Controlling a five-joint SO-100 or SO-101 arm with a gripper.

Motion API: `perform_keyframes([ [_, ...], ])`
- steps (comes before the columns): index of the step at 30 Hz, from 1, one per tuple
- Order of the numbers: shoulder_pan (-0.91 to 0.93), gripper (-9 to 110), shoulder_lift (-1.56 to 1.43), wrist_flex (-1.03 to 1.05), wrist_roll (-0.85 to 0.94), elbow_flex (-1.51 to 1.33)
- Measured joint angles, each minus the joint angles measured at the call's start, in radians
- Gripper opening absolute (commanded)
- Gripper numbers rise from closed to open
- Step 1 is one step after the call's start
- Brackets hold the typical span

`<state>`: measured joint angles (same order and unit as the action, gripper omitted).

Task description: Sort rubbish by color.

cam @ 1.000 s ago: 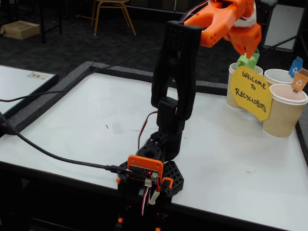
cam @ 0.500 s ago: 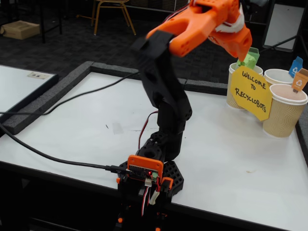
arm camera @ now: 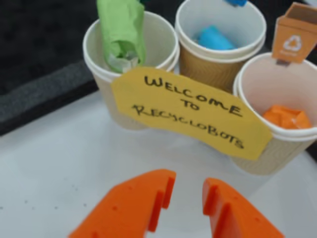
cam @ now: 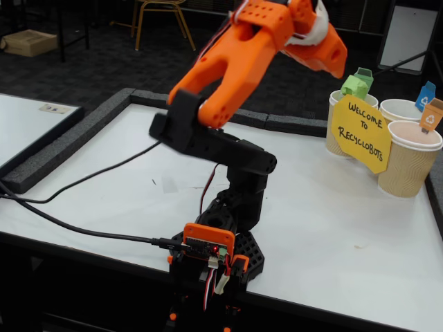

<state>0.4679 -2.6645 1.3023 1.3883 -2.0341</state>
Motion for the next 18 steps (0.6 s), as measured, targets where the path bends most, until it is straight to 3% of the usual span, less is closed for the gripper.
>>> perform_keyframes([
  [10,-0.006,0,-0.107,0.028,-0.012,0.0],
  [18,-0.103,0,-0.129,0.017,-0.27,-0.011],
])
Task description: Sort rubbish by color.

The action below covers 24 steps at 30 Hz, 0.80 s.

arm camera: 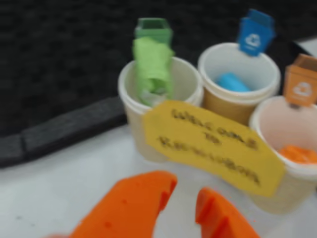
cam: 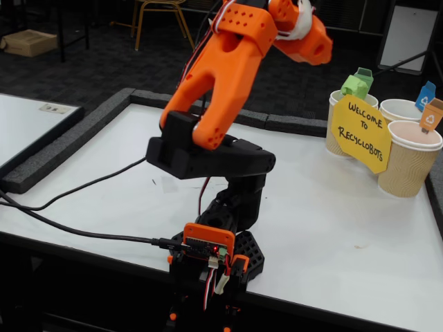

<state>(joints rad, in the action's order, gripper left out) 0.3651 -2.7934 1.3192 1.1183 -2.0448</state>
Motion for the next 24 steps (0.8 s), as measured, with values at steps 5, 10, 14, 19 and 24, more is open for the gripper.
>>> perform_keyframes([
  [5,-0.091,0,0.0,-0.067,-0.256,-0.095],
  [10,-0.187,0,0.0,-0.15,-0.522,-0.207],
  [14,-0.275,0,-0.003,-0.219,-0.729,-0.321],
  [19,-0.337,0,-0.015,-0.328,-0.882,-0.503],
  [24,-0.365,0,-0.071,-0.423,-0.913,-0.721],
])
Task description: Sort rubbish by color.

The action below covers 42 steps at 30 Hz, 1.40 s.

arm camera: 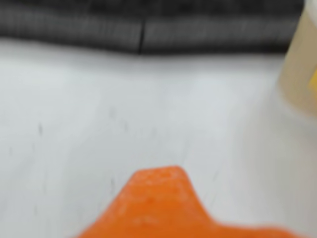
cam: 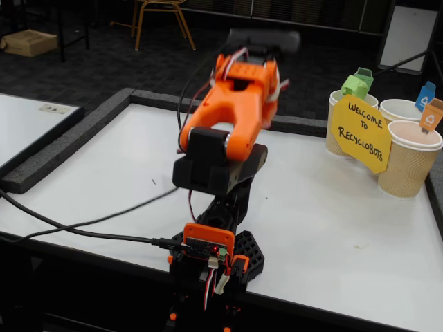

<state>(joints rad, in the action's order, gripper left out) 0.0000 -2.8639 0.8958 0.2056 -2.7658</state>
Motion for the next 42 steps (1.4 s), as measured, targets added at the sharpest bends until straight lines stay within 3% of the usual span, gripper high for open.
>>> perform_keyframes([
  [15,0.003,0,-0.316,-0.023,-0.057,-0.341],
  [42,0.014,0,-0.382,0.321,-0.232,-0.348],
])
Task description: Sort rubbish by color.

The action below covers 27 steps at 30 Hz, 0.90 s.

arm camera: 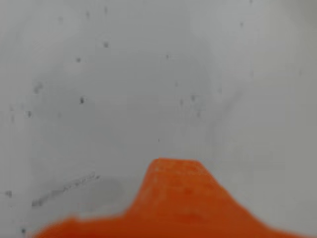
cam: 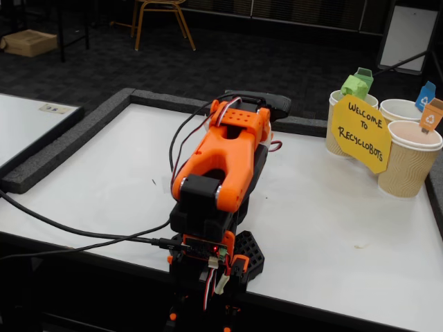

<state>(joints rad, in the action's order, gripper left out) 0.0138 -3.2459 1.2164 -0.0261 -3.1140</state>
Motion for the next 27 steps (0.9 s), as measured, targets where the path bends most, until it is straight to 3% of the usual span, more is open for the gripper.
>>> perform_keyframes([
  [27,0.026,0,0.0,0.003,-0.018,0.0],
])
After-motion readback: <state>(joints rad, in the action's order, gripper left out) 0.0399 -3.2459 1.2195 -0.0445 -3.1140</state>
